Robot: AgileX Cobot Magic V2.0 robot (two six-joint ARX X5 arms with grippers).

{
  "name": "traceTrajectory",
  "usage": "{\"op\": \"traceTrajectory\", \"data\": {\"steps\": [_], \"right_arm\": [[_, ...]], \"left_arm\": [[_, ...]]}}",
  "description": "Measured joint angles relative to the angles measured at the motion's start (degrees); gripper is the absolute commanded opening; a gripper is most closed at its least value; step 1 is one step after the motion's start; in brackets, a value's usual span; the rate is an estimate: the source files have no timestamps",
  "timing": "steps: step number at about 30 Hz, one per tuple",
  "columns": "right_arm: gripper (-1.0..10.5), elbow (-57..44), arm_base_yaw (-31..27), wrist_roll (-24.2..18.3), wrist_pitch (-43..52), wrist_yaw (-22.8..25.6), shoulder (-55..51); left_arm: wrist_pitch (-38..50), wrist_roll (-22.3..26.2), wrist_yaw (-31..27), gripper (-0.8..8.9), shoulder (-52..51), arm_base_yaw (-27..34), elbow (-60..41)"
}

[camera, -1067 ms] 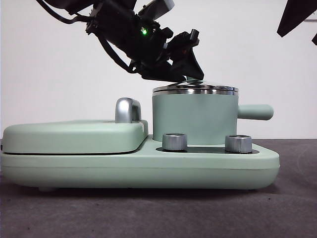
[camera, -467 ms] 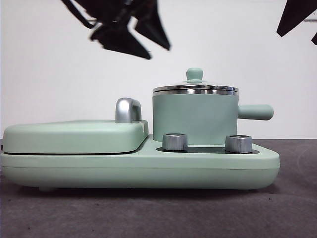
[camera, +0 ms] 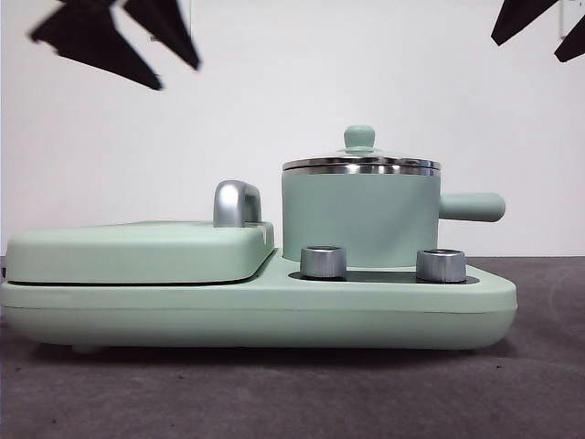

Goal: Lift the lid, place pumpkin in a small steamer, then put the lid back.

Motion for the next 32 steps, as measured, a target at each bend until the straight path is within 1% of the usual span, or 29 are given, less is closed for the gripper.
{"op": "traceTrajectory", "data": {"steps": [5,11,16,20,24,25,26,27,28,29,32], "right_arm": [[3.7,0.0,0.0,-0.2,0.4,0.0,0.0],[3.7,0.0,0.0,-0.2,0.4,0.0,0.0],[3.7,0.0,0.0,-0.2,0.4,0.0,0.0],[3.7,0.0,0.0,-0.2,0.4,0.0,0.0],[3.7,0.0,0.0,-0.2,0.4,0.0,0.0],[3.5,0.0,0.0,-0.2,0.3,0.0,0.0],[2.2,0.0,0.0,-0.2,0.1,0.0,0.0],[-0.1,0.0,0.0,-0.1,-0.2,0.0,0.0],[0.4,0.0,0.0,-0.2,-0.5,-0.3,0.0],[0.1,0.0,0.0,-0.4,-0.9,-0.4,0.0],[0.1,0.0,0.0,-0.9,-0.9,-1.1,0.0]], "left_arm": [[-1.5,0.0,0.0,2.80,-8.2,3.3,-4.8],[-4.8,-0.1,0.0,2.80,-17.1,5.5,-10.9],[-4.8,-2.3,0.0,2.80,-23.3,6.0,-15.6],[-5.8,-4.5,0.0,2.80,-25.6,6.0,-18.2],[-8.0,-5.0,0.0,2.80,-25.7,6.0,-18.3],[-8.7,-4.9,0.0,2.66,-25.7,6.0,-18.3],[-9.2,-4.8,0.0,1.58,-25.7,6.0,-18.3],[-9.6,-4.6,0.0,-0.35,-25.7,6.0,-18.3],[-9.9,-4.5,0.0,0.06,-25.7,6.0,-18.3],[-9.9,-4.5,0.0,0.07,-25.7,6.0,-18.3],[-10.1,-4.5,0.0,0.07,-25.8,6.0,-18.3]]}}
